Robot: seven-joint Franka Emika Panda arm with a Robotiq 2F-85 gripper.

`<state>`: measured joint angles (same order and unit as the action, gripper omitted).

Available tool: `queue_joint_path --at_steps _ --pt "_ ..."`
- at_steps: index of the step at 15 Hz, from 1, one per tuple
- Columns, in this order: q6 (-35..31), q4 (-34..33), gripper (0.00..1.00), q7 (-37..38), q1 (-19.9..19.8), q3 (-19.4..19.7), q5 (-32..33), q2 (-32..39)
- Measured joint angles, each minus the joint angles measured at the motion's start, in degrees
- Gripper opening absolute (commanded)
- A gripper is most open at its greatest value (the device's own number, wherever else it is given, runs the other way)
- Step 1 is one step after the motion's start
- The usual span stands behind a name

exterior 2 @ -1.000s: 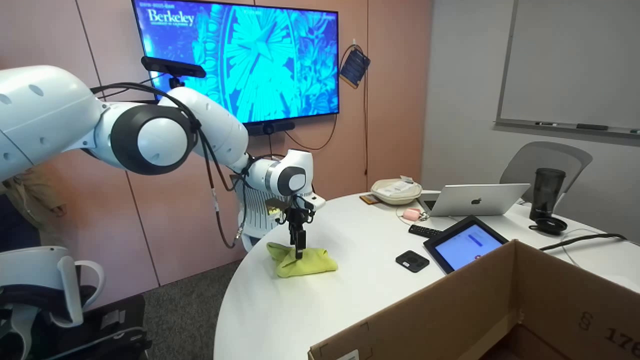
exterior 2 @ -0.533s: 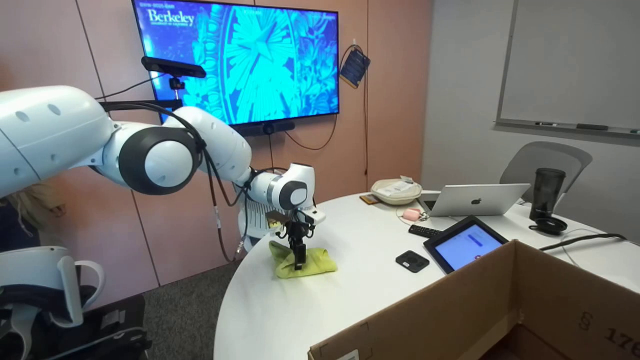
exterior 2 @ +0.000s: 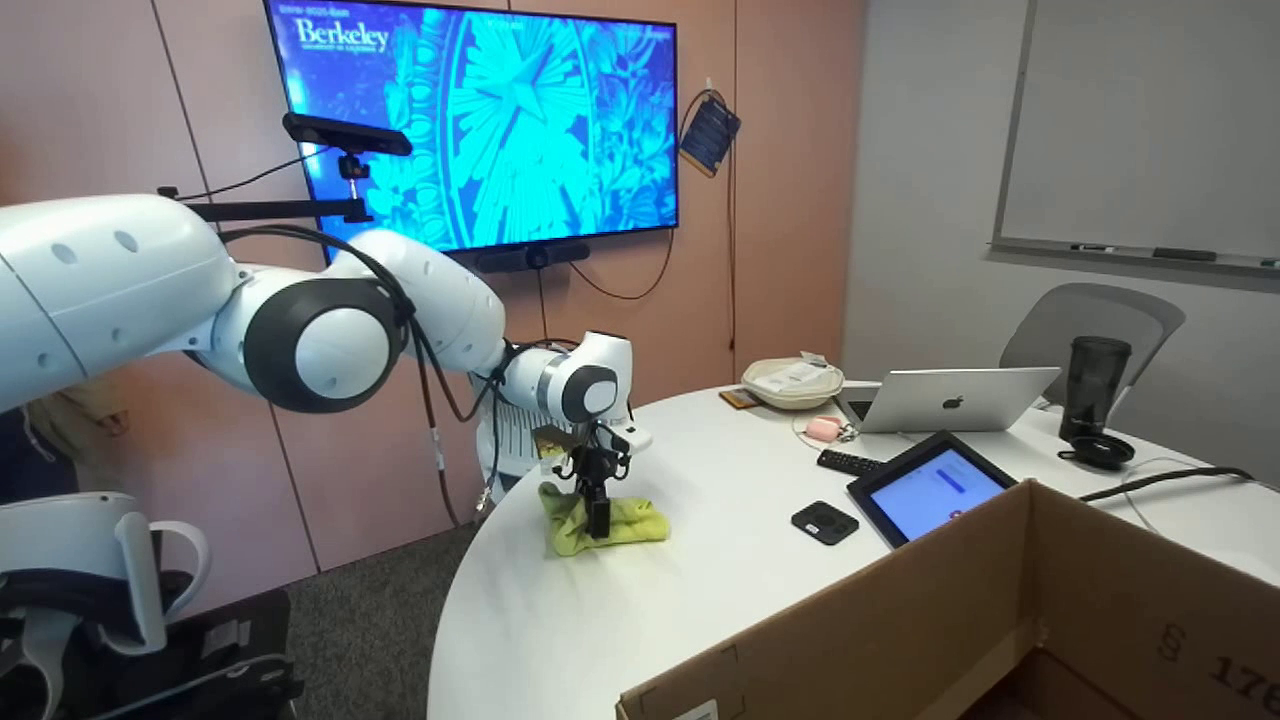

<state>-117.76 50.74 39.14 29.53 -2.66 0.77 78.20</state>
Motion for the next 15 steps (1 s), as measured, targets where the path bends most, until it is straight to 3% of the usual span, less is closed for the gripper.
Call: queue_joint_path --at_steps 2,5,15 --pt "0.51 -0.23 0.08 -0.54 -0.22 -0.28 0.00 0.00" --pt "0.99 -0.39 0.04 -3.31 -1.30 -1.45 0.00 -0.06" --pt "2.06 4.06 0.08 -19.71 -9.56 -5.04 0.00 -5.34"
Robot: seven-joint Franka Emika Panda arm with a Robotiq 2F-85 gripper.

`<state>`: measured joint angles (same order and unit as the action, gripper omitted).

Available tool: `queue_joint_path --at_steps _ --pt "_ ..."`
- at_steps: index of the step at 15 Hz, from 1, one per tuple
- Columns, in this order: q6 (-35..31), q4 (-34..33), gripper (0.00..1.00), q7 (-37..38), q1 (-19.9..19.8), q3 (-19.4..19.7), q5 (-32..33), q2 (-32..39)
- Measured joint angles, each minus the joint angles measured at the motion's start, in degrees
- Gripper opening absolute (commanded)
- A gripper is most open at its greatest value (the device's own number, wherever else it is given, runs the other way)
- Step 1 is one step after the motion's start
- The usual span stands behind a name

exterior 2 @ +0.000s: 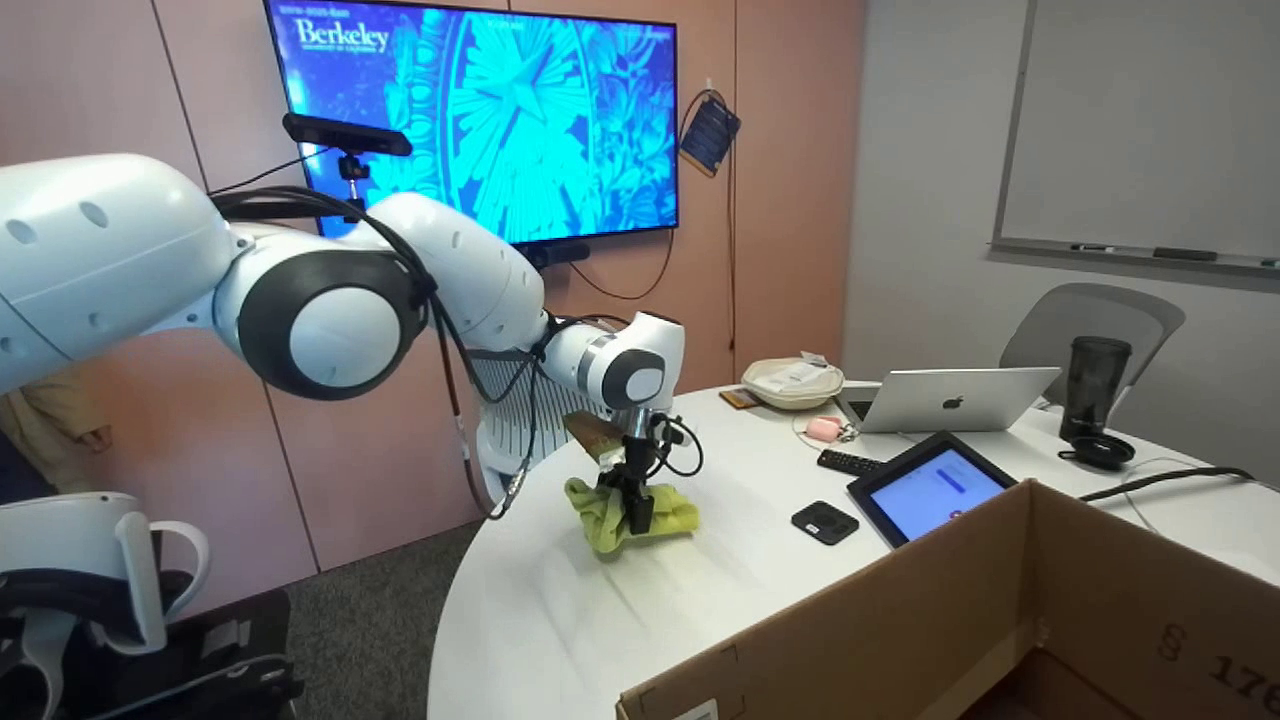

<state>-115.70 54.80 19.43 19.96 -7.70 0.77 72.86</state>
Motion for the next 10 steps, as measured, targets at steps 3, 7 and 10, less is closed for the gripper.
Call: queue_joint_path --at_steps 3,7,10 --pt "-0.11 4.88 0.08 -3.62 -2.90 0.04 0.11 -5.64" --pt "-0.14 12.55 0.08 -7.44 -6.50 0.30 0.26 -15.33" --pt "0.00 18.53 0.08 -10.29 -8.69 0.82 0.26 -23.18"
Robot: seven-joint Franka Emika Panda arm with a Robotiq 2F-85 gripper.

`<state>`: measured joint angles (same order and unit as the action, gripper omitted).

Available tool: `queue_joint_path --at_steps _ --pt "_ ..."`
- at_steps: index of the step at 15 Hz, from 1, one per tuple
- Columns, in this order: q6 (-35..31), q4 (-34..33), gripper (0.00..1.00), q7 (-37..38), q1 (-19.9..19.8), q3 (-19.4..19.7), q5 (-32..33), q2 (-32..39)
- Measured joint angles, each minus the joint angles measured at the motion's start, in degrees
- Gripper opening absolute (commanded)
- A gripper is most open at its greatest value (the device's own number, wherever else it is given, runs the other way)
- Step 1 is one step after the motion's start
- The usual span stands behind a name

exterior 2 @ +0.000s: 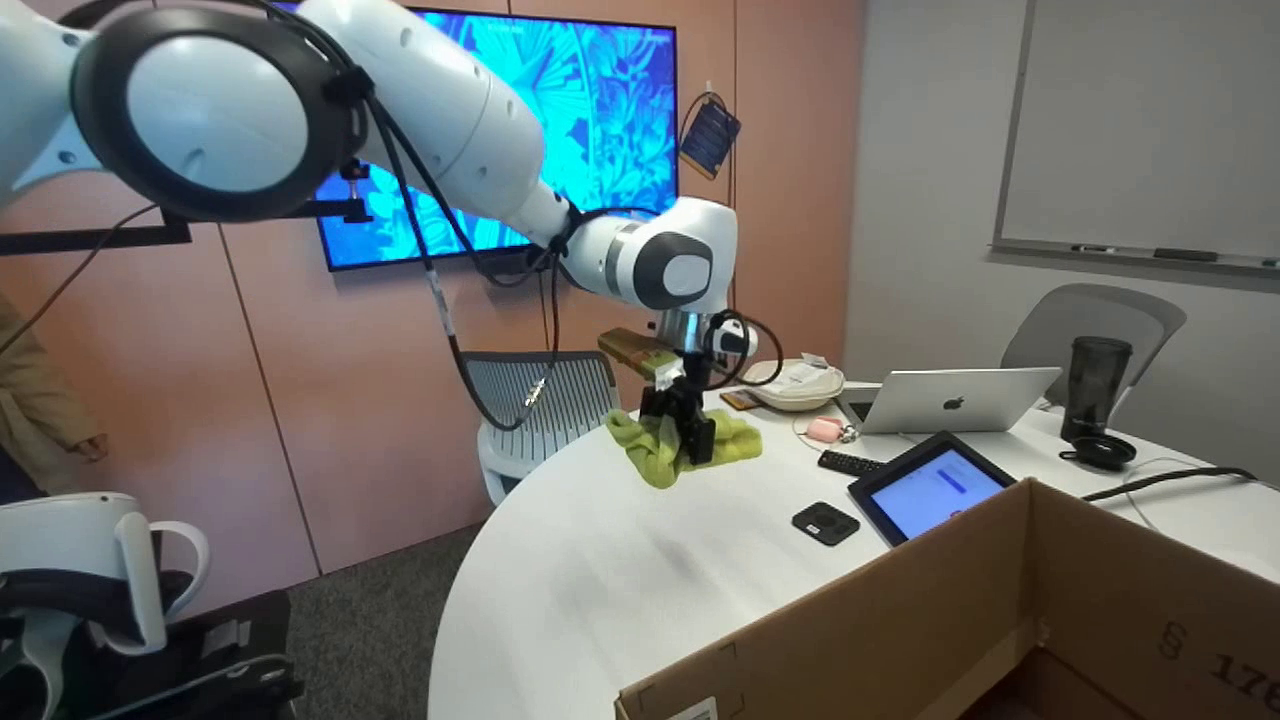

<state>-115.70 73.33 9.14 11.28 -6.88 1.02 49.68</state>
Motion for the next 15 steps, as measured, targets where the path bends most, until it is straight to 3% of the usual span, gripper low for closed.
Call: queue_joint_path --at_steps 8,15 --pt "0.87 14.17 0.08 -2.38 -4.71 2.79 -0.07 -19.35" --pt "0.87 22.59 0.08 3.70 -7.75 7.48 -0.10 -30.05"
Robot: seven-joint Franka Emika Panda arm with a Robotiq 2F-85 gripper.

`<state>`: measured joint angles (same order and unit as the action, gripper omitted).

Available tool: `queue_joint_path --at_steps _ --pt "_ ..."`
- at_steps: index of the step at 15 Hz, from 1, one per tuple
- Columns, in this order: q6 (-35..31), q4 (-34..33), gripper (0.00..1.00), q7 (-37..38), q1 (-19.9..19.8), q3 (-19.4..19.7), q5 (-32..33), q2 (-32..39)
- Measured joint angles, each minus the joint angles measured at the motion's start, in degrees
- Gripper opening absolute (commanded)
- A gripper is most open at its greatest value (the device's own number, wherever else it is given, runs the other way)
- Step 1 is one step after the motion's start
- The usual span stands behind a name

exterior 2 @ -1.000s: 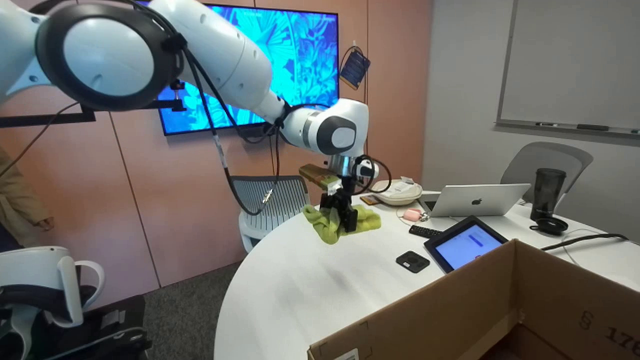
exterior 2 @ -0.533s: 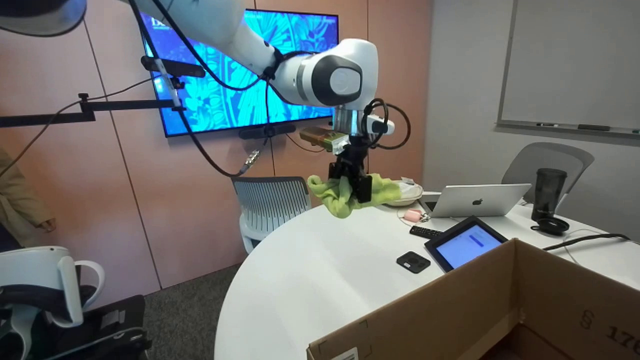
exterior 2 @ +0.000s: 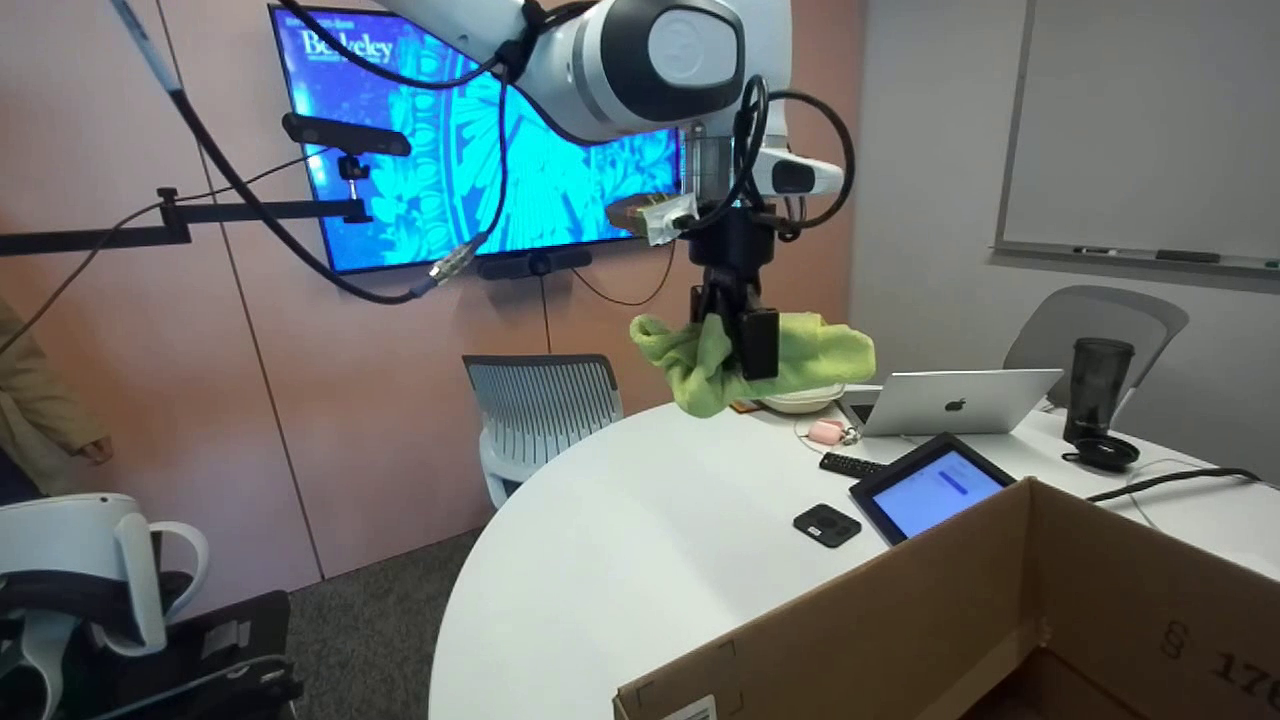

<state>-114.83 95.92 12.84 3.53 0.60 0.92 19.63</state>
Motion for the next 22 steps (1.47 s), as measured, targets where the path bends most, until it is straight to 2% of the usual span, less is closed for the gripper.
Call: queue_joint_path --at_steps 5,10,14,20,21,22 --pt "-0.06 2.14 0.08 7.70 -2.57 4.32 0.09 -0.78" --pt "-0.31 1.52 0.08 15.58 -5.12 8.38 0.20 2.40" --pt "-0.75 -2.26 0.08 20.05 -7.15 10.61 0.17 7.60" --pt "-0.82 -10.65 0.09 25.54 -9.61 11.98 -0.05 17.03" --pt "-0.77 -11.95 0.11 26.46 -10.03 12.17 -0.06 18.56" --pt "-0.71 -13.19 0.31 27.08 -10.53 12.24 -0.17 20.05"
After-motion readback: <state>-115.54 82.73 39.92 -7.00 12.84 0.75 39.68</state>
